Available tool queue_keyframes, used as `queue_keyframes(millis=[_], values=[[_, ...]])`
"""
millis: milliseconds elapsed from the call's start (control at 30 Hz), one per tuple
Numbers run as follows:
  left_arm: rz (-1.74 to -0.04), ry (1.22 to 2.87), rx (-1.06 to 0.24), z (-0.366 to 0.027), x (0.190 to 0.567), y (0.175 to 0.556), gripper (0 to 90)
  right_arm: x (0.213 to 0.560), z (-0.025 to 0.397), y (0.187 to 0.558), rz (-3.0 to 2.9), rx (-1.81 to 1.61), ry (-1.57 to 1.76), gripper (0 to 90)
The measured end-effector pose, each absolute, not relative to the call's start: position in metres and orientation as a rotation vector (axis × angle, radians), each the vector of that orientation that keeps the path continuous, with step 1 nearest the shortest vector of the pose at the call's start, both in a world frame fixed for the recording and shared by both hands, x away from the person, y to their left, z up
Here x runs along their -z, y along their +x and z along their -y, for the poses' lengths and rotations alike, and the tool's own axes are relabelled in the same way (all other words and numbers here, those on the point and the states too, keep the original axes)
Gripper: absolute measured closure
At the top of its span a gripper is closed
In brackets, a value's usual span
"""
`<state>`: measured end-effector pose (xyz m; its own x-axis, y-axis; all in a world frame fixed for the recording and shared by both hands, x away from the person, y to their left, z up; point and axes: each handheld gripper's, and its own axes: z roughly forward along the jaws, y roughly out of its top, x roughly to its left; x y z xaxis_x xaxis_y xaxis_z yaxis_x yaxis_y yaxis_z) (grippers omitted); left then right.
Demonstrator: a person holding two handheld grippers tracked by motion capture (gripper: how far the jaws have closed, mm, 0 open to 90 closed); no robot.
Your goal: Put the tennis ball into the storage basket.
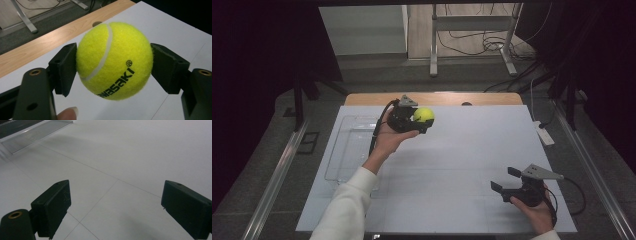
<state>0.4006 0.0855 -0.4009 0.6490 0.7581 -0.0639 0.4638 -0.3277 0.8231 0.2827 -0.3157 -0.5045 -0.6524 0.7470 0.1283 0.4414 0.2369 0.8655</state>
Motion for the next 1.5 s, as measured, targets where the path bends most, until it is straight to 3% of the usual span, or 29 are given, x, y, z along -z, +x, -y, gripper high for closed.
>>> queue_keyframes(millis=[1500], values=[[-0.976, 1.915, -0.493, -0.117, 0.401, 0.381, 27.5, 0.505, 0.316, 0.283, -2.195, -1.371, 1.114, 9.3]])
